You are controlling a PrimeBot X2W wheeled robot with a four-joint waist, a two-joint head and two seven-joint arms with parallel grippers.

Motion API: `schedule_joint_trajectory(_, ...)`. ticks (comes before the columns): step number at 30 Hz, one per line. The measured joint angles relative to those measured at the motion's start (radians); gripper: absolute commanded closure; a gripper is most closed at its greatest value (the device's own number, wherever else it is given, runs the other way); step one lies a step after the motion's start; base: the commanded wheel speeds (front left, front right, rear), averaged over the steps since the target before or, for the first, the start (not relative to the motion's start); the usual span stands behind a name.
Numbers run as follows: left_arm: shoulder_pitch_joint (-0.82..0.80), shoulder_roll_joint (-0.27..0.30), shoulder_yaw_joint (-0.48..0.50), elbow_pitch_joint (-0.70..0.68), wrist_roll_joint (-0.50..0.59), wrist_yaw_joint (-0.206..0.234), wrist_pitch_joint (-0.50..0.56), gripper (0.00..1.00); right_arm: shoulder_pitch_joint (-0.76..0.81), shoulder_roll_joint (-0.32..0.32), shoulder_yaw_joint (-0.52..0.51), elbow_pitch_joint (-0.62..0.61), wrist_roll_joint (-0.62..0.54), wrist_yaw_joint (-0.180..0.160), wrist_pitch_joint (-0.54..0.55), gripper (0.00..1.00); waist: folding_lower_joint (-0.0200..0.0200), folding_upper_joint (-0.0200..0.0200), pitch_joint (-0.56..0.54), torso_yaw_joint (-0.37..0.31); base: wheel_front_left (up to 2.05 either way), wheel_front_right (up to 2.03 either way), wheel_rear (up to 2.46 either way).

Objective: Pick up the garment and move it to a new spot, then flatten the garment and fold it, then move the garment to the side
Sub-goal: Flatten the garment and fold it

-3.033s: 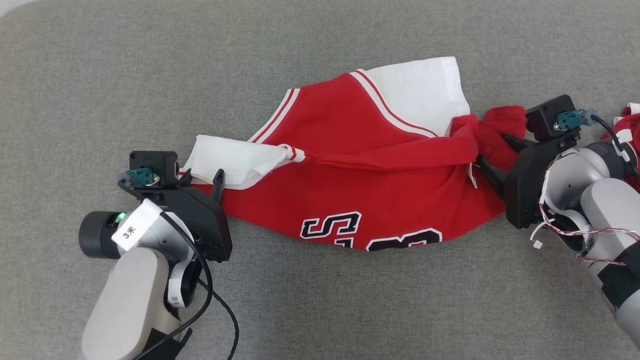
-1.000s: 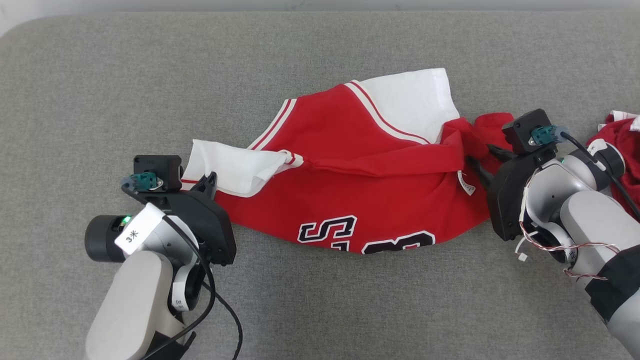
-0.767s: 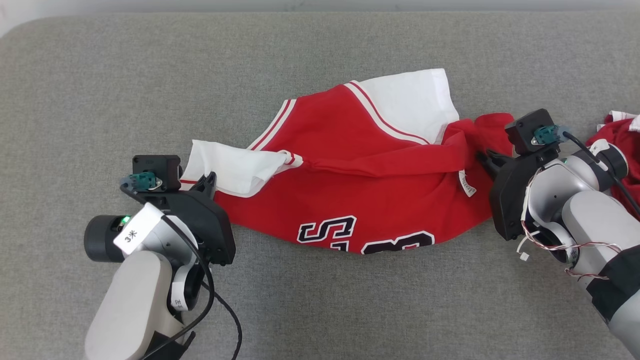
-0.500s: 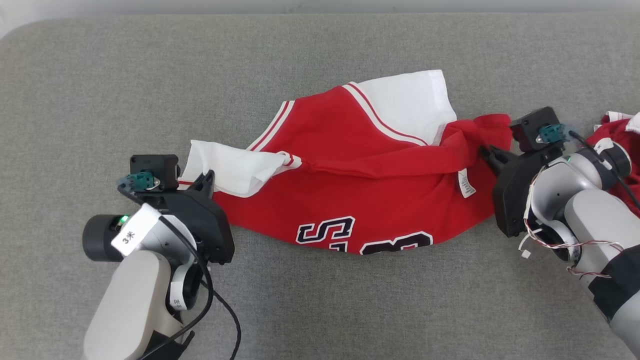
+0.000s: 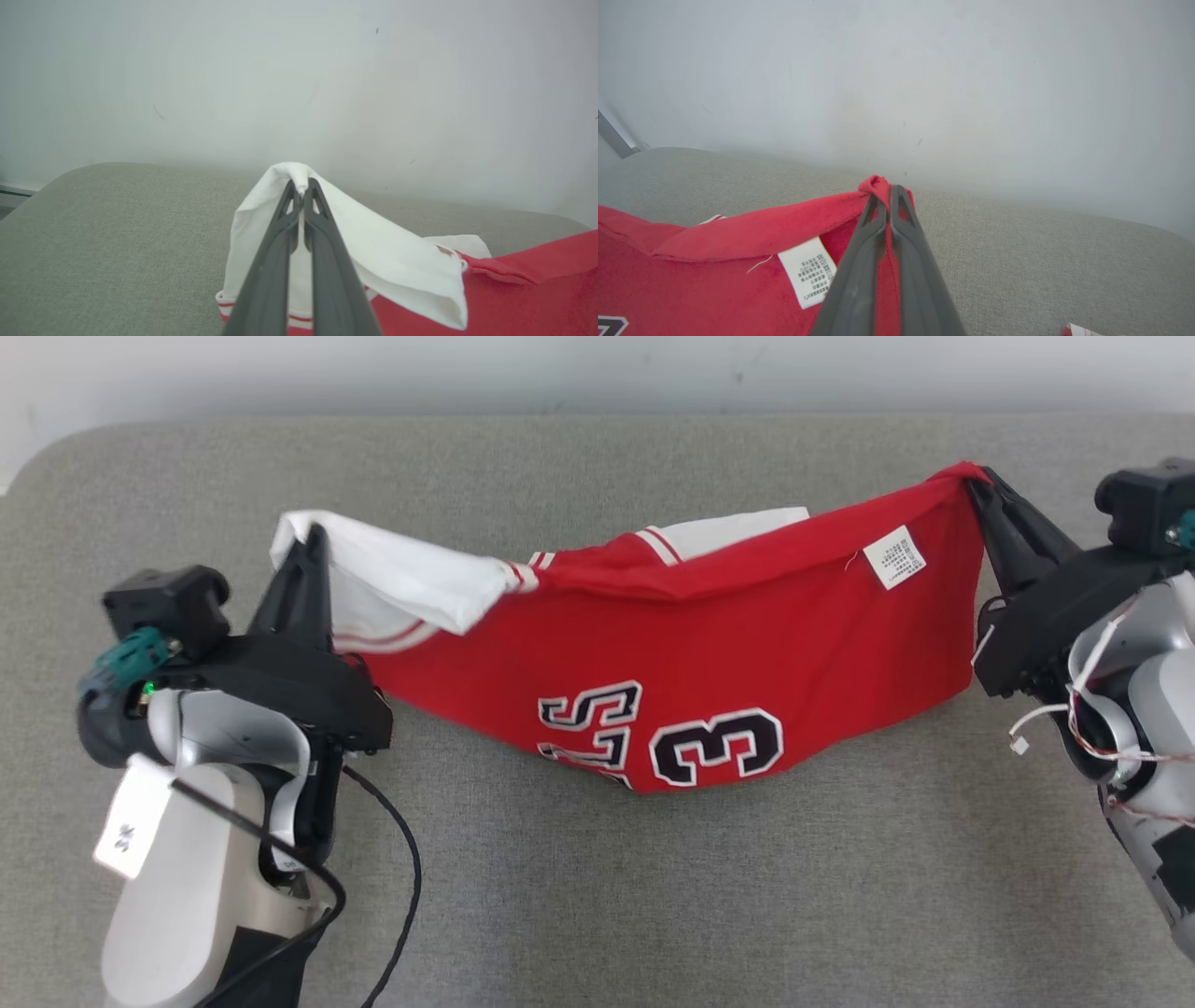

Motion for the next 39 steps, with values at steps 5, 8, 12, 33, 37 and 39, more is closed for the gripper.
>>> schedule_joint_trajectory(5,0.025,-0.005,0.021,-0.044,-0.041,0.0,-0.045,1.0,0.106,-0.003,-0.026,-0.056,0.048,-0.008,-0.02,1.0,0.0,0.0,-0.042,-0.009,0.0,0.0,0.0)
schedule_joint_trajectory(8,0.115,-0.008,0.022,-0.086,-0.091,-0.015,-0.047,1.0,0.225,-0.012,-0.02,-0.101,0.082,-0.009,0.019,1.0,-0.0001,-0.0001,-0.073,-0.017,0.0,0.0,0.0)
schedule_joint_trajectory(12,0.301,-0.001,-0.003,-0.186,-0.096,-0.041,-0.031,1.0,0.418,-0.037,-0.016,-0.198,0.145,-0.023,0.087,1.0,-0.0002,-0.0001,-0.113,-0.031,0.0,0.0,0.0)
schedule_joint_trajectory(33,0.084,0.006,0.08,-0.26,-0.282,-0.032,0.149,1.0,0.086,0.072,-0.152,-0.322,0.415,-0.086,0.287,1.0,0.0004,0.0001,-0.026,-0.089,0.0,0.0,0.0)
schedule_joint_trajectory(37,-0.261,-0.007,0.107,-0.116,-0.225,-0.008,0.118,1.0,-0.236,0.109,-0.231,-0.185,0.309,-0.088,0.225,1.0,0.0004,0.0001,0.026,-0.095,0.0,0.0,0.0)
schedule_joint_trajectory(39,-0.388,-0.014,0.11,-0.091,-0.181,-0.006,0.074,1.0,-0.357,0.113,-0.266,-0.155,0.289,-0.088,0.177,1.0,0.0005,0.0002,0.05,-0.096,0.0,0.0,0.0)
